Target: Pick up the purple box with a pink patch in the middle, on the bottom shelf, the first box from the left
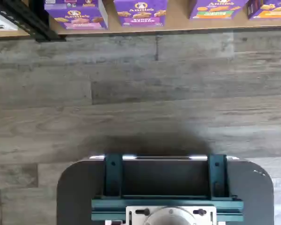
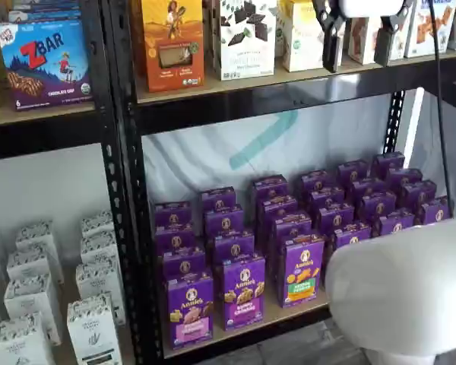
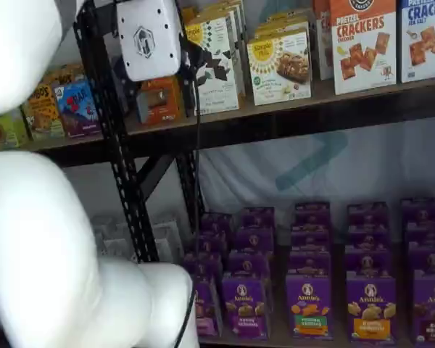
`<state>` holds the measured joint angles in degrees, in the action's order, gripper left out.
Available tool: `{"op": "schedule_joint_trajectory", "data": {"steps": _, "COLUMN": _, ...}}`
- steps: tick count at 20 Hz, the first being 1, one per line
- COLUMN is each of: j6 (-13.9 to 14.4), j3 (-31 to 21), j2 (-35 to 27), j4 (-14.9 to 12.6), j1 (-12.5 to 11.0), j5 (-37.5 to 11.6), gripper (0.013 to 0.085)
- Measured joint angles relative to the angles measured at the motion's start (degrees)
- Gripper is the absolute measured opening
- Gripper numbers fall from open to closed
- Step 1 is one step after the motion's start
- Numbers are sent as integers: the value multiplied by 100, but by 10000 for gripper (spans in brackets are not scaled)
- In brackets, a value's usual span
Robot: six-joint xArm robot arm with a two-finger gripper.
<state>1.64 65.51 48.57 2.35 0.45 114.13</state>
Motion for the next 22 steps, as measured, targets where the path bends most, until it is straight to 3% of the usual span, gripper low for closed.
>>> {"op": "schedule_joint_trajectory", "data": {"steps": 3, "j6": -164, "j3": -108, "j2": 116, "j4": 337, "j1": -300, "j5": -183, "gripper": 850}}
{"op": "schedule_joint_trajectory", "data": {"steps": 7, "j6": -161, "j3": -149, "j2": 134, "j4": 386, "j1": -300, "j5": -256, "gripper": 850}}
{"op": "schedule_joint_trajectory", "data": {"steps": 15, "j6": 201, "j3": -502, "j2": 145, "j4": 100, "j1": 192, "j5": -696, "gripper": 850}}
{"op": "schedule_joint_trajectory", "data": {"steps": 22, "j6": 327, "j3": -1003, "j2": 99, "j4": 165, "j1": 318, "j5": -1169, "gripper": 850}}
